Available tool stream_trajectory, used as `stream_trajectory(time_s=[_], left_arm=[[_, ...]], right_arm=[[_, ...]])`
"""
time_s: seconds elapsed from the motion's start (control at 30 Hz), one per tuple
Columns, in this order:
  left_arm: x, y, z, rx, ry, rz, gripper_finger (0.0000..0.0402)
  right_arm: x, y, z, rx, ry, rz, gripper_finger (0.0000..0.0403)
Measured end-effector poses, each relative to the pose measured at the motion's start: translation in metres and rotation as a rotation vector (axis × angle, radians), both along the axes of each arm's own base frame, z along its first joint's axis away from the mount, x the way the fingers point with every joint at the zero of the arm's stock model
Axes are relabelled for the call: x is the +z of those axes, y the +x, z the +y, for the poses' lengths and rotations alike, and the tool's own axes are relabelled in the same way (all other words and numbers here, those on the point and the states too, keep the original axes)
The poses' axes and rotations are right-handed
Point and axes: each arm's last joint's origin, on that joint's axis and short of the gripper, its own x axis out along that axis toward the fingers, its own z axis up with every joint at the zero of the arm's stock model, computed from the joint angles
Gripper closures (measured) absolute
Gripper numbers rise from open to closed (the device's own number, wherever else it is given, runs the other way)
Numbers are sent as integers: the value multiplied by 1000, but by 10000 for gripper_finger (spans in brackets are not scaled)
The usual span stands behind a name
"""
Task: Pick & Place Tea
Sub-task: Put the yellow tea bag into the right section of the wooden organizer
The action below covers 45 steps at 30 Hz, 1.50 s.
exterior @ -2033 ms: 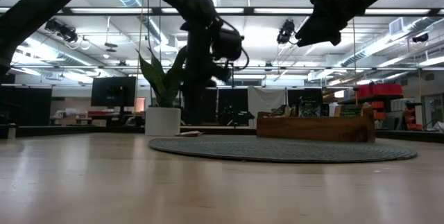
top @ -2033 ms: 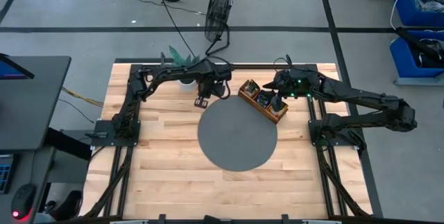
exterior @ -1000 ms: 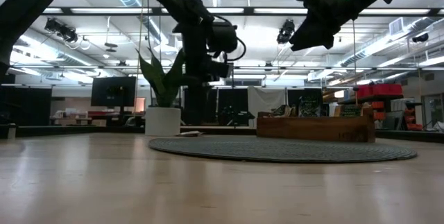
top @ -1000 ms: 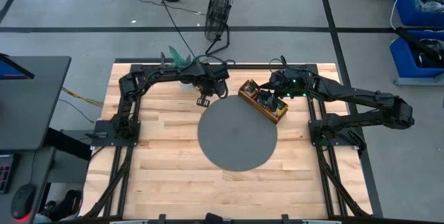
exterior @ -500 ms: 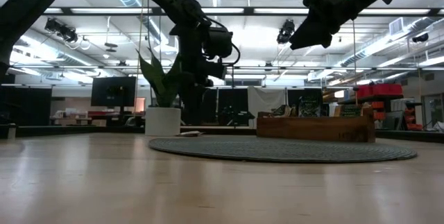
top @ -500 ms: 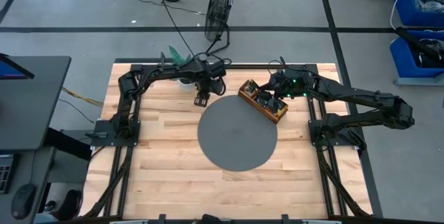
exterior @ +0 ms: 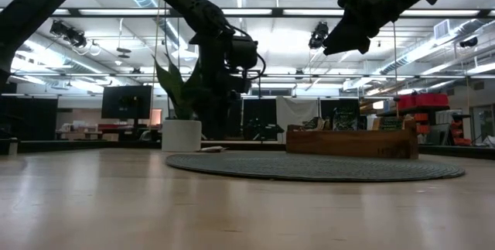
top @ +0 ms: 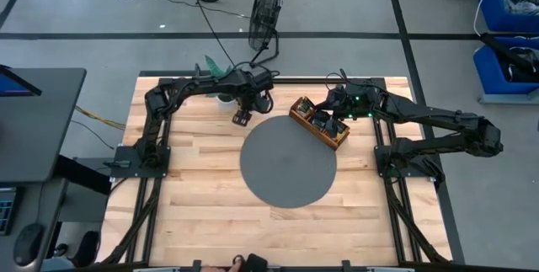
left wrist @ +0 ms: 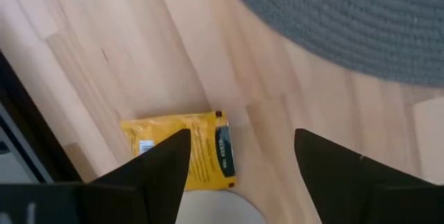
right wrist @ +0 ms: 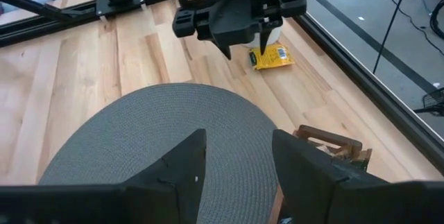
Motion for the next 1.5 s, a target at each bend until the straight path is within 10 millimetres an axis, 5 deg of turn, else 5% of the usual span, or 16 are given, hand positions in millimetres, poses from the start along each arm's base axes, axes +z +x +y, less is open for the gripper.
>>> stream_trajectory(time_s=[0.43,0.8,1.27,1.5], left_arm=[[0,-5,8,-215,30,46,142],[0,-3,7,-202,28,34,142],[-1,9,-27,-273,116,136,142],[-28,1,-29,-254,73,338,142]], right_arm=[[2,1,0,0,-8,-20,229],[-3,7,-2,18,9,-5,229],[-4,7,-1,48,17,-9,229],[-4,7,0,79,15,-8,229]])
